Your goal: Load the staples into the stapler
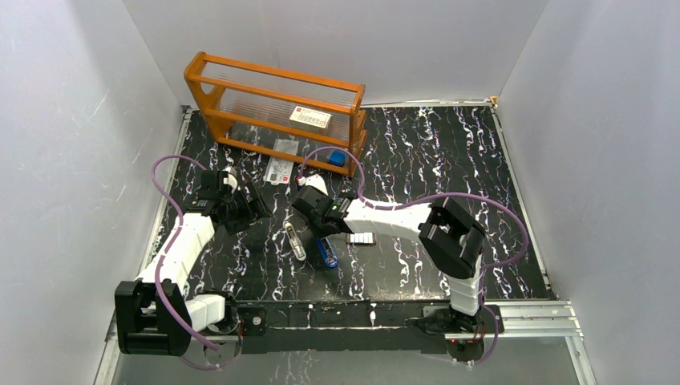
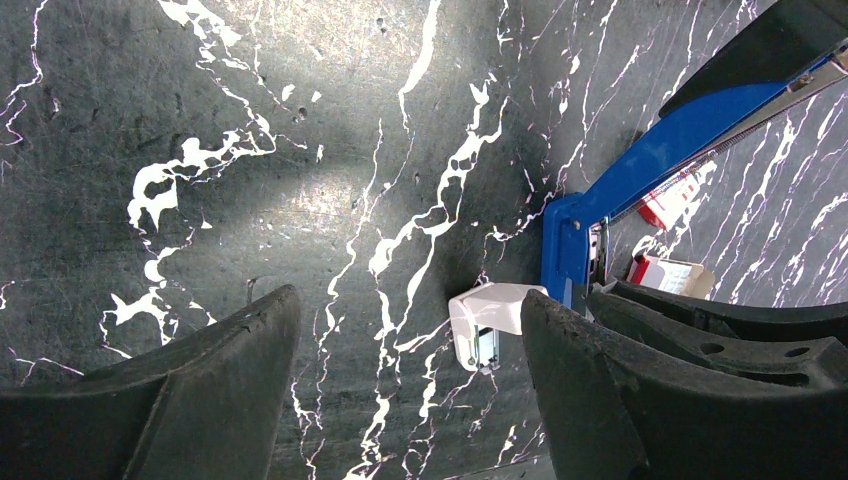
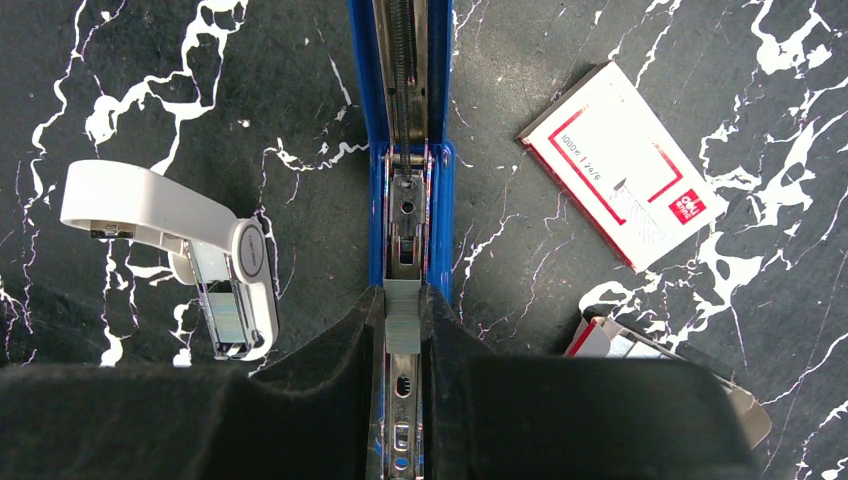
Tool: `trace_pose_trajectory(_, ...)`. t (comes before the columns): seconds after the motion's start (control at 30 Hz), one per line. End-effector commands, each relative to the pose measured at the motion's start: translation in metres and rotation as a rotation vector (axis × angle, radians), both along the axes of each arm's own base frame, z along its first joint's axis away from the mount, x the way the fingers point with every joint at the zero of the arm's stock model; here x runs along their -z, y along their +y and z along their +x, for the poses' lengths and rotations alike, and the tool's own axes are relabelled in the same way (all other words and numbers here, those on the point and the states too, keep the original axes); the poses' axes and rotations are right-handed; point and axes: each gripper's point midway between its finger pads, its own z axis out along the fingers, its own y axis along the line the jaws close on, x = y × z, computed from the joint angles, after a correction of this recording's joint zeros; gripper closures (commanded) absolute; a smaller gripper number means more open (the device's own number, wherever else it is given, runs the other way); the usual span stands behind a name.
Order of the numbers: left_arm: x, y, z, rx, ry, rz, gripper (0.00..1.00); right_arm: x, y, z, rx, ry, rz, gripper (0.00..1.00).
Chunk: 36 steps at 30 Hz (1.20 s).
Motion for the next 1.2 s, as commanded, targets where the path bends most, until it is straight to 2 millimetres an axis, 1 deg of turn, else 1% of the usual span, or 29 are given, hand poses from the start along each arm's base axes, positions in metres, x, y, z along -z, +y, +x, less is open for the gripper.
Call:
trace_pose_trajectory(0.0, -0.001, 0.001, -0.001, 0.002, 0.000, -0.002, 0.23, -0.002, -0.007, -0.008, 0.002, 0.017, 0.000, 0.77)
trace_pose_trajectory(0.2, -0.001, 0.001, -0.001, 0.002, -0.002, -0.001, 0.23, -0.002, -0.009, -0.014, -0.009, 0.023, -0.015, 0.75)
trace_pose_trajectory(0.4, -0.001, 0.001, -0.001, 0.002, -0.002, -0.001, 0.23, -0.008, -0.011, -0.015, -0.018, 0.013, -0.013, 0.65)
trace_pose_trajectory(0.53, -0.002, 0.001, -0.001, 0.002, -0.005, 0.000, 0.23, -0.021, -0.007, -0.010, -0.017, -0.012, 0.011, 0.62)
trace_pose_trajectory(0.7, -0.001, 0.001, -0.002, 0.000, -0.004, -0.001, 0.23, -0.038, 0.004, -0.001, -0.018, -0.058, 0.054, 0.60)
trace_pose_trajectory(0.87, -0.003, 0.000, 0.000, 0.003, -0.008, -0.003, 0.23, -0.051, 0.008, 0.007, -0.003, -0.083, 0.093, 0.55)
trace_pose_trajectory(0.93, -0.007, -0.003, 0.003, 0.016, -0.018, -0.016, 0.22, -0.055, 0.005, 0.008, 0.011, -0.081, 0.119, 0.51)
trace_pose_trajectory(1.0, -0.016, -0.009, 0.010, 0.037, -0.047, -0.047, 0.20, -0.059, -0.001, 0.009, 0.029, -0.069, 0.164, 0.47)
trace_pose_trajectory(1.17, -0.062, -0.037, 0.043, 0.127, -0.211, -0.194, 0.13, -0.070, -0.028, 0.007, 0.066, -0.033, 0.323, 0.40)
